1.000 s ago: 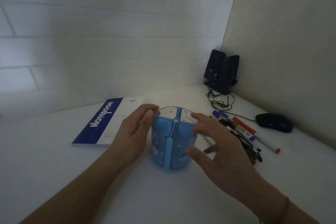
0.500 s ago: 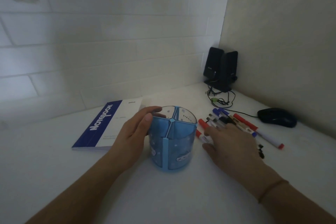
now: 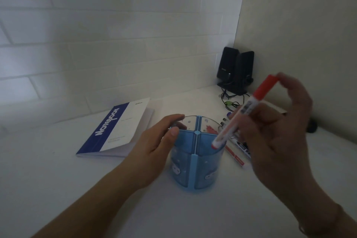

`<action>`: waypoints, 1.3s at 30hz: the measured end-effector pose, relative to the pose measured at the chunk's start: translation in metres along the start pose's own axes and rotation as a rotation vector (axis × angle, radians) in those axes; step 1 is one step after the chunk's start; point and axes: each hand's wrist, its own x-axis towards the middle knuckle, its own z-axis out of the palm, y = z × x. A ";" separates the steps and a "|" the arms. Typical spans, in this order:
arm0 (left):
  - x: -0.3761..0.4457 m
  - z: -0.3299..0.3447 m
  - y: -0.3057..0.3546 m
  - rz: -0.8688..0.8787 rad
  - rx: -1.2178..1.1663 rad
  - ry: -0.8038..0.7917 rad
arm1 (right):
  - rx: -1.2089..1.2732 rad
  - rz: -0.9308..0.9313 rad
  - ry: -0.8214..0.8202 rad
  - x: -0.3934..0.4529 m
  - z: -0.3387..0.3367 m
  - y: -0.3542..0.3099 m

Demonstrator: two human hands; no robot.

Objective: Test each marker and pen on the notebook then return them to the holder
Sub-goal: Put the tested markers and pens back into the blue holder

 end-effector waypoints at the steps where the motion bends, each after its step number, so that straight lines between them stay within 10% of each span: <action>1: 0.000 0.000 0.000 -0.002 0.003 0.002 | -0.058 -0.004 -0.045 -0.002 0.003 0.003; 10: -0.002 0.003 0.005 0.066 -0.002 0.066 | -0.449 0.078 -0.059 0.007 -0.012 0.038; 18: -0.007 0.006 0.004 0.114 0.103 -0.017 | -0.931 0.426 -0.633 -0.002 0.019 0.054; 27: -0.007 0.005 0.011 0.104 0.175 0.037 | 0.140 0.167 0.187 0.011 -0.019 0.006; 39: -0.005 0.009 0.010 0.120 0.199 0.054 | -0.164 -0.003 -0.094 -0.007 0.006 0.007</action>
